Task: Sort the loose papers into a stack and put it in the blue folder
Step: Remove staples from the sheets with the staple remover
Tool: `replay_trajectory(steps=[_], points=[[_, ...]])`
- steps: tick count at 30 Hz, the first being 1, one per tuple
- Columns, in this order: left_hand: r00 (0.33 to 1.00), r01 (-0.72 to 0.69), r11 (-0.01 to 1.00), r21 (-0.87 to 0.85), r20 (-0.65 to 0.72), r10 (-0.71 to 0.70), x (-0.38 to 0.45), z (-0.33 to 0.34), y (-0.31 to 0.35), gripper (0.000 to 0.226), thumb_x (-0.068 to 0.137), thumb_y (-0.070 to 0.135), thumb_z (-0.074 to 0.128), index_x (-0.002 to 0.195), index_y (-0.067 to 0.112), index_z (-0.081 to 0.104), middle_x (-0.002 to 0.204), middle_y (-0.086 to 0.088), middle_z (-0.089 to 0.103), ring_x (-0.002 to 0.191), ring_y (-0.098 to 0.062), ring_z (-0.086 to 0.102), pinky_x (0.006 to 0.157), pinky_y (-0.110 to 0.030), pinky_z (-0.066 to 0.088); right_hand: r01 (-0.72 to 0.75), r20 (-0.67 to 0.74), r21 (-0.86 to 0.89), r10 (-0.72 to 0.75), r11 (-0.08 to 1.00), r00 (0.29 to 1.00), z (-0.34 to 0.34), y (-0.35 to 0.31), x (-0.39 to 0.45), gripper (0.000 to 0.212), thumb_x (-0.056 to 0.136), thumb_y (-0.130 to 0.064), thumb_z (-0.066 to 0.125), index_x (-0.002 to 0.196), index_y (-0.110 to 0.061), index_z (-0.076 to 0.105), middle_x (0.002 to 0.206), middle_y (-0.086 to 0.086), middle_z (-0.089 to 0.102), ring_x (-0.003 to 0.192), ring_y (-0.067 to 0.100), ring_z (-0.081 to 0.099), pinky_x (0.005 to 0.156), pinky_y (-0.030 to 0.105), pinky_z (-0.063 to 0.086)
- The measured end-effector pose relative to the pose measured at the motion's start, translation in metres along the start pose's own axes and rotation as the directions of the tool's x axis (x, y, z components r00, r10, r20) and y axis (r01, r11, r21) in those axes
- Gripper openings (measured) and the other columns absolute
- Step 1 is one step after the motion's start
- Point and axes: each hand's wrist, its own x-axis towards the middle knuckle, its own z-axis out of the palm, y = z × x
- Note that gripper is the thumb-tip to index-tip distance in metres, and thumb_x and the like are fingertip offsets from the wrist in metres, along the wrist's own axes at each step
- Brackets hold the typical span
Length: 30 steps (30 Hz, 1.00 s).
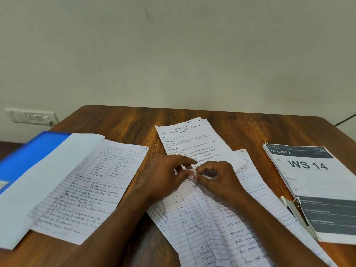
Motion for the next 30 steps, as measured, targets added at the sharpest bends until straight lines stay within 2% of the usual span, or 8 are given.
replay_trajectory(steps=[7,12,16,19,22,25,27,30], points=[[0.996,0.087,0.976,-0.200,0.033,-0.082,0.000,-0.009,0.002,0.011,0.088,0.013,0.084,0.092,0.022,0.081,0.078,0.022,0.074,0.070,-0.010,0.071,0.063,-0.014,0.048,0.020,0.005,0.029,-0.020,0.999,1.000,0.004,-0.003,-0.002,0.007,0.083,-0.021,0.089,0.086,-0.021,0.083,0.085,-0.006,0.080,0.088,0.011,0.078,0.088,0.034,0.063],[0.998,0.057,0.979,-0.196,0.032,-0.052,0.001,-0.009,0.001,0.010,0.087,0.015,0.084,0.092,0.023,0.082,0.086,0.016,0.077,0.081,-0.013,0.072,0.068,-0.013,0.049,0.086,0.009,-0.017,-0.086,0.996,0.996,0.005,-0.003,-0.004,0.006,0.085,-0.023,0.088,0.086,-0.026,0.082,0.085,-0.009,0.079,0.091,0.010,0.076,0.090,0.030,0.061],[0.992,0.115,0.958,-0.263,0.077,-0.098,0.001,-0.010,0.001,0.010,0.086,0.014,0.086,0.092,0.020,0.082,0.087,0.013,0.080,0.083,-0.008,0.076,0.072,-0.015,0.053,0.230,-0.017,-0.204,-0.239,0.952,0.971,0.006,-0.003,-0.005,0.007,0.085,-0.027,0.088,0.083,-0.025,0.081,0.076,-0.017,0.076,0.082,0.003,0.072,0.079,0.015,0.052],[0.977,0.214,0.899,-0.382,0.086,-0.196,0.002,-0.011,0.002,0.011,0.082,0.016,0.089,0.091,0.018,0.082,0.087,0.003,0.081,0.082,-0.015,0.078,0.078,-0.032,0.062,0.332,-0.066,-0.353,-0.377,0.875,0.924,0.006,-0.003,-0.003,0.013,0.083,-0.030,0.087,0.076,-0.025,0.077,0.071,-0.020,0.072,0.071,0.000,0.066,0.078,0.021,0.047],[0.913,0.350,0.806,-0.478,-0.019,-0.408,0.005,-0.011,-0.001,0.017,0.081,0.024,0.090,0.091,0.017,0.079,0.084,-0.001,0.080,0.073,-0.022,0.078,0.073,-0.047,0.066,0.332,-0.135,-0.421,-0.419,0.845,0.898,0.007,-0.001,-0.005,0.018,0.077,-0.024,0.085,0.072,-0.024,0.067,0.068,-0.017,0.065,0.068,0.004,0.059,0.080,0.024,0.044],[0.788,0.483,0.805,-0.344,-0.231,-0.571,0.006,-0.011,-0.015,0.032,0.077,0.036,0.093,0.098,0.024,0.070,0.086,0.007,0.078,0.075,-0.011,0.077,0.070,-0.045,0.067,0.340,-0.130,-0.375,-0.412,0.862,0.902,0.006,-0.007,-0.006,0.019,0.074,-0.023,0.077,0.065,-0.021,0.060,0.061,-0.015,0.058,0.062,0.007,0.055,0.076,0.027,0.044],[0.737,0.560,0.767,-0.313,-0.235,-0.634,0.006,-0.013,-0.019,0.046,0.076,0.036,0.094,0.108,0.025,0.063,0.093,0.009,0.074,0.074,-0.009,0.077,0.070,-0.041,0.067,0.380,-0.065,-0.288,-0.414,0.879,0.908,0.006,-0.014,-0.008,0.020,0.072,-0.020,0.075,0.063,-0.020,0.058,0.057,-0.014,0.056,0.057,0.008,0.054,0.069,0.024,0.042],[0.679,0.611,0.668,-0.425,-0.152,-0.718,0.006,-0.013,-0.018,0.061,0.078,0.027,0.093,0.126,0.020,0.056,0.101,0.000,0.070,0.067,-0.015,0.078,0.069,-0.038,0.067,0.372,0.130,-0.121,-0.357,0.920,0.925,0.009,-0.021,-0.016,0.024,0.073,-0.011,0.077,0.062,-0.019,0.057,0.056,-0.011,0.057,0.051,0.010,0.055,0.054,0.023,0.042]])
